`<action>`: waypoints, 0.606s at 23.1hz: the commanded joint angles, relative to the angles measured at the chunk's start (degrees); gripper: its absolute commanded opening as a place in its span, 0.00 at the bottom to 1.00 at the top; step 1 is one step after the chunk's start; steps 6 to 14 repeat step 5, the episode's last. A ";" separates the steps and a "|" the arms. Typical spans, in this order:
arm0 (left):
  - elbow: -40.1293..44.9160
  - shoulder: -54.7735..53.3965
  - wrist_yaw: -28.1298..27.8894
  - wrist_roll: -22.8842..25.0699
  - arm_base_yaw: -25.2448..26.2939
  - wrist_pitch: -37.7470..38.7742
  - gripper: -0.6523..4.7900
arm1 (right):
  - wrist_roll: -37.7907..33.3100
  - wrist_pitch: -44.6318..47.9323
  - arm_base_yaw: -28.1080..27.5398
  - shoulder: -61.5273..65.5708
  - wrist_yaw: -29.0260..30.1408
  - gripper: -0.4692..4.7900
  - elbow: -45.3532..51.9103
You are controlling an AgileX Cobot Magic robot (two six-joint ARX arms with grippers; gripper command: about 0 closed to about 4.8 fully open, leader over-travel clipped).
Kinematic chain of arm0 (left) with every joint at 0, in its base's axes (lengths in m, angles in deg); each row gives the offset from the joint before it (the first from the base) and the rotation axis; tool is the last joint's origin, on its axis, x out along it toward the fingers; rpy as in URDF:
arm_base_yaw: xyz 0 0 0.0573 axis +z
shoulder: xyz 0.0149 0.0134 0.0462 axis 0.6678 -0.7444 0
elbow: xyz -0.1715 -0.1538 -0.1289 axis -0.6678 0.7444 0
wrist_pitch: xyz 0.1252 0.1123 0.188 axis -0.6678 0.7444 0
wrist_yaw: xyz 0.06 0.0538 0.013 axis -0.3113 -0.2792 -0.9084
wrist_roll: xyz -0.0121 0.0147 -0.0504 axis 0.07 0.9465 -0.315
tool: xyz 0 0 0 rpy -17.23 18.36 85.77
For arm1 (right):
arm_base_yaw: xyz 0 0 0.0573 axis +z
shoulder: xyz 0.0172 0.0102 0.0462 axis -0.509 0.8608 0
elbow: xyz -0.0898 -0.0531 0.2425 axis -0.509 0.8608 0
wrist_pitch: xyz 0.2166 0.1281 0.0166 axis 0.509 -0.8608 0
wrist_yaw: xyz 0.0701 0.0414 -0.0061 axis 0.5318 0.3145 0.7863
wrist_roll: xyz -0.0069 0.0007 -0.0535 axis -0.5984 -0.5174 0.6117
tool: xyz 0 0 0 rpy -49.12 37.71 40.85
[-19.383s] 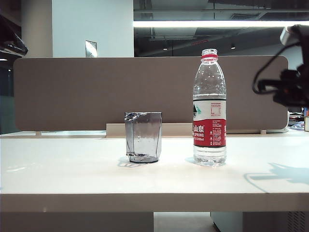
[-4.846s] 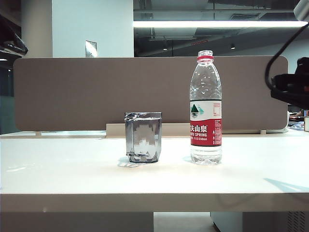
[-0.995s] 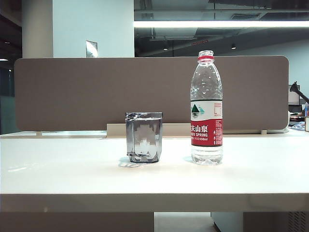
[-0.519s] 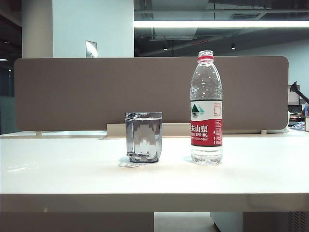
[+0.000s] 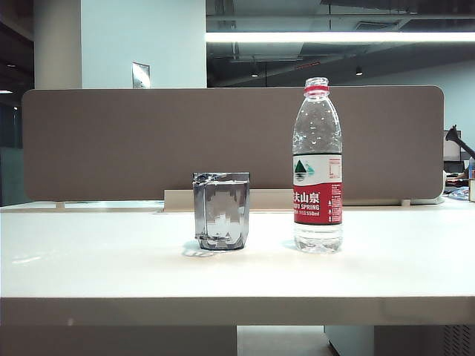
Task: Pick up the mineral water bottle on the table and pour water into the mug until it's full.
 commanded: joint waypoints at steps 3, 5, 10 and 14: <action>-0.11 -0.07 -0.35 0.22 0.96 0.57 0.11 | -0.13 0.76 -0.04 -0.07 -0.11 0.08 0.44; -0.11 -0.07 -0.37 0.22 1.57 0.55 0.11 | -0.13 0.76 -0.04 -0.07 -0.11 0.08 0.44; -0.11 -0.07 -0.37 0.22 1.57 0.55 0.11 | -0.13 0.76 -0.04 -0.07 -0.11 0.08 0.44; -0.11 -0.07 -0.37 0.22 1.57 0.55 0.11 | -0.13 0.76 -0.04 -0.07 -0.11 0.08 0.44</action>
